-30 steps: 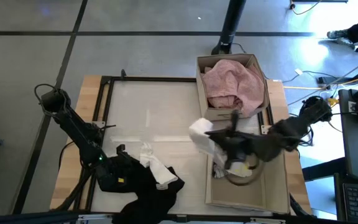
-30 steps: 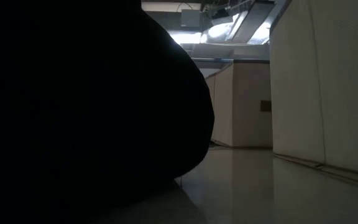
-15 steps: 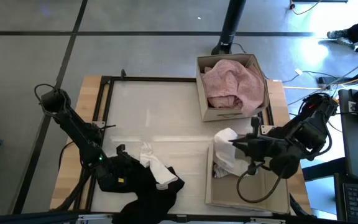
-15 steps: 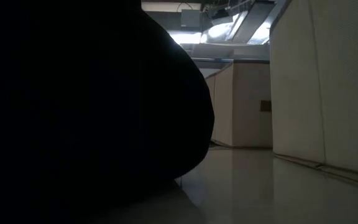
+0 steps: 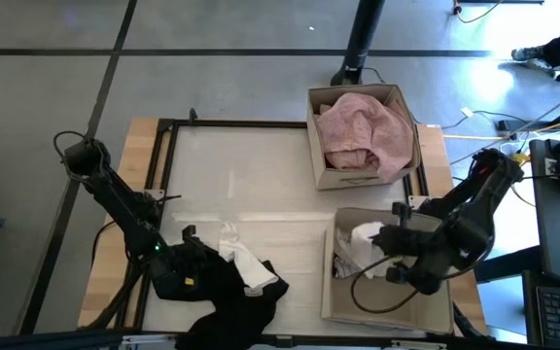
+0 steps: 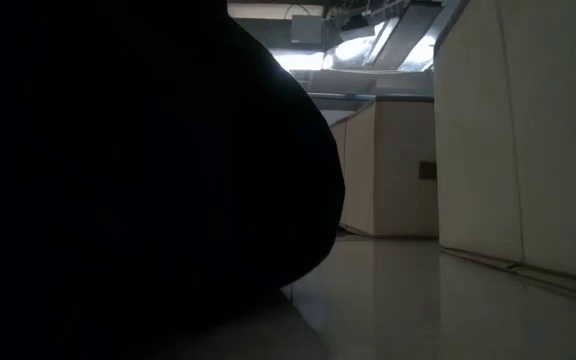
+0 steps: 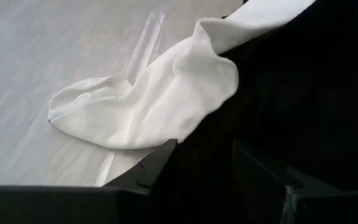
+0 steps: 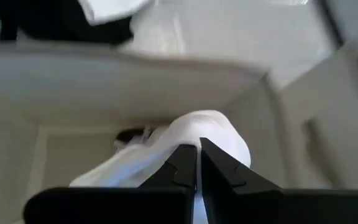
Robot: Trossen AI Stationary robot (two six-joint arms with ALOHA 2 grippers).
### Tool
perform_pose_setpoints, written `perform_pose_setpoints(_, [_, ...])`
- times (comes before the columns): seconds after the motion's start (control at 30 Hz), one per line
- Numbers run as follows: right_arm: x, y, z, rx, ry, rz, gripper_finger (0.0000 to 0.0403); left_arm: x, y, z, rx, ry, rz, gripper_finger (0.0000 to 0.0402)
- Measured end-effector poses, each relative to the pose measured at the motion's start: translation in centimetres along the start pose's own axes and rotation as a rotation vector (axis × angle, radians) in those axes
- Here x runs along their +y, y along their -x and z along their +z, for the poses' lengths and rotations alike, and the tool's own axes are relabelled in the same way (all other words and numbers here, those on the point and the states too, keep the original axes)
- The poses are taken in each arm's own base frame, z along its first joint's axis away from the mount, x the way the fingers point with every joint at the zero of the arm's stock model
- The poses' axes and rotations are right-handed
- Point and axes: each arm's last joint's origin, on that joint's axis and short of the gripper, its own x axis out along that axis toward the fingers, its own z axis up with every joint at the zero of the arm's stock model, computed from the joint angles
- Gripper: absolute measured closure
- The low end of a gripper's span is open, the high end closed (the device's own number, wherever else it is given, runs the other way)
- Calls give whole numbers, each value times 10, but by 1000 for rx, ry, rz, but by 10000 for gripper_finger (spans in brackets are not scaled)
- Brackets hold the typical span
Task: Sort clothes
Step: Put the white sock into the bottom laundry organizer
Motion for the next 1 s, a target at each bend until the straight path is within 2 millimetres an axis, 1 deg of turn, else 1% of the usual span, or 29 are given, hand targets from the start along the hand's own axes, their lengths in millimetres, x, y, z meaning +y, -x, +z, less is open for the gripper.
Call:
perform_pose_setpoints(0.2, [8,-31,-26,149,-97,2,384,0,0,0,0,0,0,256])
perform_pose_setpoints(0.33, [7,-41,-38,244,-157,-11,377,0,0,0,0,0,0,256])
perform_pose_setpoints(0.43, [8,-43,-42,296,-180,1,346,0,0,0,0,1,-1,256])
perform_pose_setpoints(0.53, [6,-42,-41,332,-204,26,297,0,0,0,0,1,-1,256])
perform_pose_setpoints(0.67, [-5,-39,-36,369,-270,82,222,0,0,0,0,1,-1,256])
perform_pose_setpoints(0.8, [-16,-31,-17,360,-353,138,162,0,0,0,0,1,-1,256])
perform_pose_setpoints(0.9, [-22,-24,3,285,-358,196,133,0,0,0,0,1,-1,256])
perform_pose_setpoints(1.0, [-27,-21,25,149,-328,213,117,0,0,0,0,1,-1,256])
